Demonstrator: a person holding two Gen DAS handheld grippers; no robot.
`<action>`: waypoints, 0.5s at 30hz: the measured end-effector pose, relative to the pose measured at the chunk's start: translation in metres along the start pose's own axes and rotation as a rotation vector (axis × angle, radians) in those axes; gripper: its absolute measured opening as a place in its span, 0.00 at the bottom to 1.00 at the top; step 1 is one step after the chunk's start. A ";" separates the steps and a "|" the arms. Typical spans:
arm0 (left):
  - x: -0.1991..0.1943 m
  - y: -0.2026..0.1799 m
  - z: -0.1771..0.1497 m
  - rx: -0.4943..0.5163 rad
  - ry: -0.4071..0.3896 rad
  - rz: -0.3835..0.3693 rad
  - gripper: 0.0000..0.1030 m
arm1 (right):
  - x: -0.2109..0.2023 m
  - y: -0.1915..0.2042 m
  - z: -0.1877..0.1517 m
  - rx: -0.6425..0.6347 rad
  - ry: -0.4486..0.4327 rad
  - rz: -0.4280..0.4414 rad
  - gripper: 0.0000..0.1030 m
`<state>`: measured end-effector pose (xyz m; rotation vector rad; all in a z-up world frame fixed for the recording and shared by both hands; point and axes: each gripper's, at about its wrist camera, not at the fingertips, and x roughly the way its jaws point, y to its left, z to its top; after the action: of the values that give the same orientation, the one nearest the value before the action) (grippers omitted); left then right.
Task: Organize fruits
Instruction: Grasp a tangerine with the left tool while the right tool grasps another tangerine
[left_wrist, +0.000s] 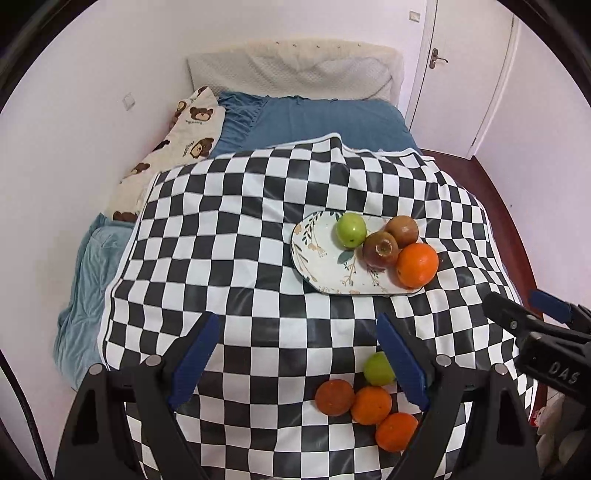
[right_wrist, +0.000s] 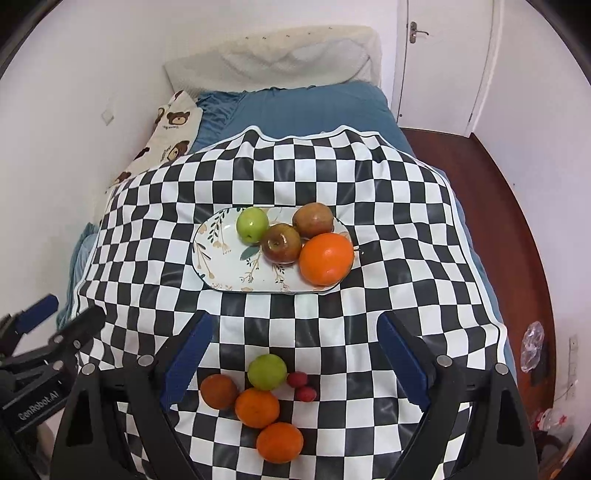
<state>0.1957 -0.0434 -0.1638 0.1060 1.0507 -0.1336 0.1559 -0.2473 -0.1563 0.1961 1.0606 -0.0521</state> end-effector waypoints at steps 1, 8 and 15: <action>0.003 0.001 -0.003 -0.003 0.009 -0.004 0.84 | 0.000 -0.002 -0.001 0.013 0.008 0.013 0.90; 0.057 0.013 -0.040 -0.005 0.183 -0.009 0.97 | 0.070 -0.020 -0.053 0.099 0.307 0.127 0.90; 0.104 0.002 -0.075 0.049 0.353 -0.029 0.97 | 0.151 -0.017 -0.136 0.158 0.606 0.221 0.90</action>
<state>0.1824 -0.0359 -0.2916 0.1629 1.4020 -0.1713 0.1108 -0.2308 -0.3545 0.4919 1.6330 0.1321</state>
